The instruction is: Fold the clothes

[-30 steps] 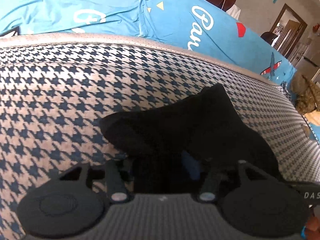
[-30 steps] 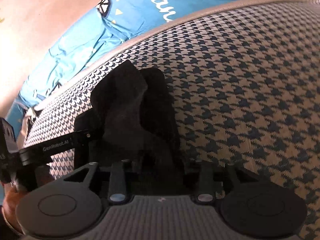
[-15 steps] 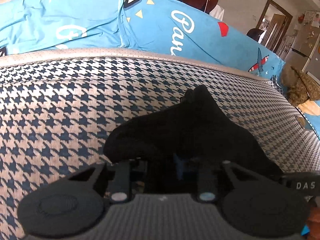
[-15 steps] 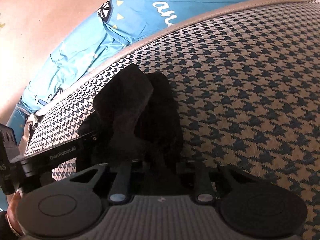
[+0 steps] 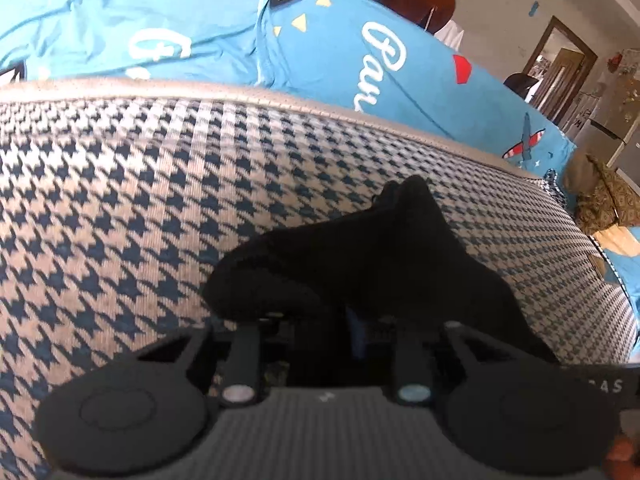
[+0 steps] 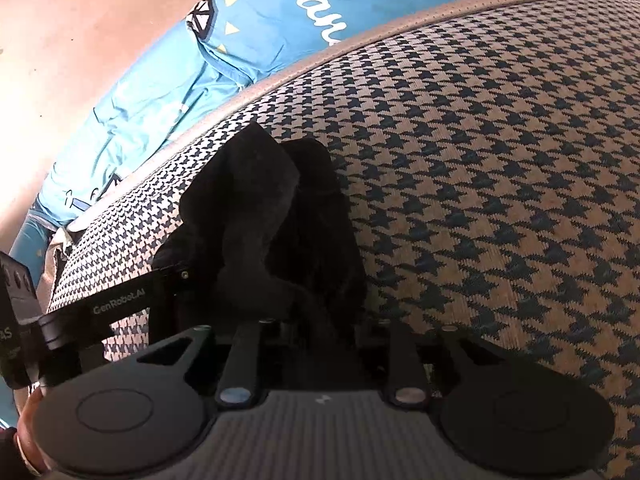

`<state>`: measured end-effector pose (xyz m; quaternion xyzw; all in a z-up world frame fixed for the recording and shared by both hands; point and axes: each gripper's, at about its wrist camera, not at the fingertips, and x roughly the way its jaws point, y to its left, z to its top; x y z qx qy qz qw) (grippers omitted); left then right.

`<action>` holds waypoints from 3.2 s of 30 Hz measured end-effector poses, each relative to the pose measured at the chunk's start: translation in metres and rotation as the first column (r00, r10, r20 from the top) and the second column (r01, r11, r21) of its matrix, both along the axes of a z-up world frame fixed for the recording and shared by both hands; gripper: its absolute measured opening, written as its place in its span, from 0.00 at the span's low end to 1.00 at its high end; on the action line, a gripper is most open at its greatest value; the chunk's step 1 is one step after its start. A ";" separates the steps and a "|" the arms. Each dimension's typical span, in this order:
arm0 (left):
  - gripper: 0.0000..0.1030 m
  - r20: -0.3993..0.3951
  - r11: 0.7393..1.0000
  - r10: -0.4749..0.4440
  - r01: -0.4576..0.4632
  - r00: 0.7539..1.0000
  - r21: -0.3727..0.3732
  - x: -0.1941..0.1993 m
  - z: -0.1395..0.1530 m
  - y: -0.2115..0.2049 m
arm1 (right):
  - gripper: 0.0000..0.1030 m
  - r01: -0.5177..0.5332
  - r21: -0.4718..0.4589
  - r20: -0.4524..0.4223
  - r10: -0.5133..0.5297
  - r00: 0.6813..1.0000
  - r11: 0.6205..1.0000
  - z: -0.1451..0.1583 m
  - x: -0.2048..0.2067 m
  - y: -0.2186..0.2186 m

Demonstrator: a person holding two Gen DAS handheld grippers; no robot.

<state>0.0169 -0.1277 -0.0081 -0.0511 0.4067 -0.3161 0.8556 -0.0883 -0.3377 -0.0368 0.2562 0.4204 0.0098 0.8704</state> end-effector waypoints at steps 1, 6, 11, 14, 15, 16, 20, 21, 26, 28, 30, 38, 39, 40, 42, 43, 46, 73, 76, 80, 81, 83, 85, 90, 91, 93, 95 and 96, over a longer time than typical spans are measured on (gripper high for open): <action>0.18 0.029 1.000 -0.004 0.004 1.000 0.017 -0.004 0.004 -0.002 | 0.19 -0.008 -0.017 0.011 0.008 1.000 1.000 0.002 -0.001 0.002; 0.17 0.178 0.994 -0.001 -0.017 0.984 0.104 -0.026 0.025 -0.010 | 0.15 -0.038 -0.099 0.093 0.048 0.995 0.994 0.019 -0.006 0.013; 0.17 0.322 0.981 -0.013 -0.050 0.947 0.186 -0.046 0.047 -0.013 | 0.15 -0.042 -0.174 0.185 0.075 0.980 0.984 0.037 -0.012 0.023; 0.17 0.366 0.975 -0.003 -0.078 0.931 0.206 -0.055 0.057 -0.009 | 0.15 -0.044 -0.194 0.219 0.087 0.972 0.980 0.046 -0.013 0.032; 0.17 0.368 0.975 0.007 -0.087 0.930 0.202 -0.056 0.060 -0.006 | 0.15 -0.046 -0.201 0.227 0.093 0.969 0.978 0.049 -0.013 0.035; 0.17 0.370 0.975 0.016 -0.097 0.929 0.199 -0.057 0.062 -0.001 | 0.15 -0.050 -0.207 0.236 0.099 0.967 0.977 0.052 -0.014 0.038; 0.17 0.394 0.971 0.061 -0.146 0.917 0.191 -0.063 0.073 0.020 | 0.15 -0.079 -0.211 0.274 0.136 0.952 0.974 0.060 -0.014 0.053; 0.17 0.402 0.968 0.074 -0.162 0.913 0.191 -0.066 0.075 0.026 | 0.15 -0.087 -0.210 0.283 0.146 0.948 0.974 0.062 -0.013 0.059; 0.17 0.407 0.951 0.145 -0.241 0.902 0.194 -0.080 0.078 0.058 | 0.15 -0.137 -0.243 0.311 0.211 0.927 0.960 0.074 -0.009 0.090; 0.17 0.403 0.944 0.167 -0.264 0.900 0.198 -0.084 0.079 0.070 | 0.15 -0.163 -0.251 0.311 0.239 0.920 0.954 0.077 -0.010 0.101; 0.17 0.410 0.937 0.182 -0.285 0.893 0.204 -0.087 0.079 0.078 | 0.15 -0.181 -0.254 0.313 0.258 0.914 0.950 0.078 -0.011 0.111; 0.17 0.445 0.902 0.252 -0.376 0.859 0.214 -0.094 0.085 0.106 | 0.15 -0.210 -0.255 0.337 0.291 0.895 0.944 0.085 -0.004 0.142; 0.17 0.449 0.898 0.257 -0.383 0.856 0.215 -0.095 0.086 0.109 | 0.15 -0.214 -0.255 0.340 0.295 0.893 0.943 0.085 -0.001 0.145; 0.17 0.451 0.894 0.265 -0.392 0.852 0.216 -0.095 0.086 0.113 | 0.15 -0.220 -0.255 0.340 0.301 0.891 0.942 0.086 0.001 0.150; 0.17 0.456 0.885 0.281 -0.412 0.844 0.218 -0.096 0.087 0.122 | 0.15 -0.233 -0.253 0.341 0.312 0.887 0.939 0.087 0.004 0.159; 0.17 0.460 0.880 0.287 -0.421 0.840 0.219 -0.095 0.088 0.127 | 0.15 -0.239 -0.252 0.343 0.318 0.884 0.938 0.089 0.005 0.164; 0.17 0.463 0.870 0.307 -0.442 0.831 0.217 -0.095 0.090 0.142 | 0.15 -0.261 -0.265 0.354 0.346 0.869 0.928 0.093 0.006 0.180; 0.17 0.488 0.788 0.434 -0.581 0.757 0.201 -0.099 0.090 0.202 | 0.15 -0.326 -0.262 0.370 0.406 0.835 0.908 0.090 0.028 0.252; 0.17 0.488 0.770 0.463 -0.608 0.740 0.193 -0.099 0.091 0.211 | 0.15 -0.333 -0.255 0.371 0.410 0.833 0.908 0.092 0.030 0.264; 0.17 0.496 0.750 0.486 -0.635 0.719 0.187 -0.098 0.092 0.224 | 0.15 -0.347 -0.237 0.376 0.415 0.828 0.907 0.095 0.033 0.278; 0.17 0.499 0.746 0.488 -0.639 0.716 0.186 -0.098 0.092 0.228 | 0.15 -0.351 -0.238 0.380 0.420 0.824 0.905 0.097 0.033 0.282; 0.17 0.506 0.737 0.494 -0.649 0.708 0.189 -0.098 0.093 0.236 | 0.15 -0.361 -0.240 0.382 0.430 0.818 0.901 0.098 0.034 0.288; 0.17 0.511 0.726 0.501 -0.661 0.699 0.192 -0.097 0.093 0.244 | 0.15 -0.368 -0.231 0.382 0.432 0.817 0.901 0.099 0.038 0.295; 0.17 0.515 0.698 0.530 -0.692 0.673 0.186 -0.095 0.093 0.267 | 0.15 -0.393 -0.217 0.388 0.448 0.805 0.894 0.102 0.046 0.318; 0.17 0.515 0.692 0.535 -0.697 0.670 0.188 -0.094 0.093 0.272 | 0.15 -0.400 -0.212 0.390 0.453 0.802 0.891 0.102 0.048 0.323; 0.17 0.513 0.678 0.547 -0.709 0.662 0.192 -0.092 0.093 0.282 | 0.15 -0.413 -0.209 0.395 0.463 0.794 0.886 0.103 0.051 0.334; 0.17 0.498 0.662 0.576 -0.727 0.648 0.180 -0.090 0.095 0.295 | 0.15 -0.428 -0.191 0.399 0.469 0.788 0.883 0.104 0.056 0.344; 0.17 0.491 0.655 0.592 -0.736 0.640 0.169 -0.089 0.097 0.302 | 0.15 -0.435 -0.182 0.398 0.471 0.787 0.882 0.105 0.058 0.349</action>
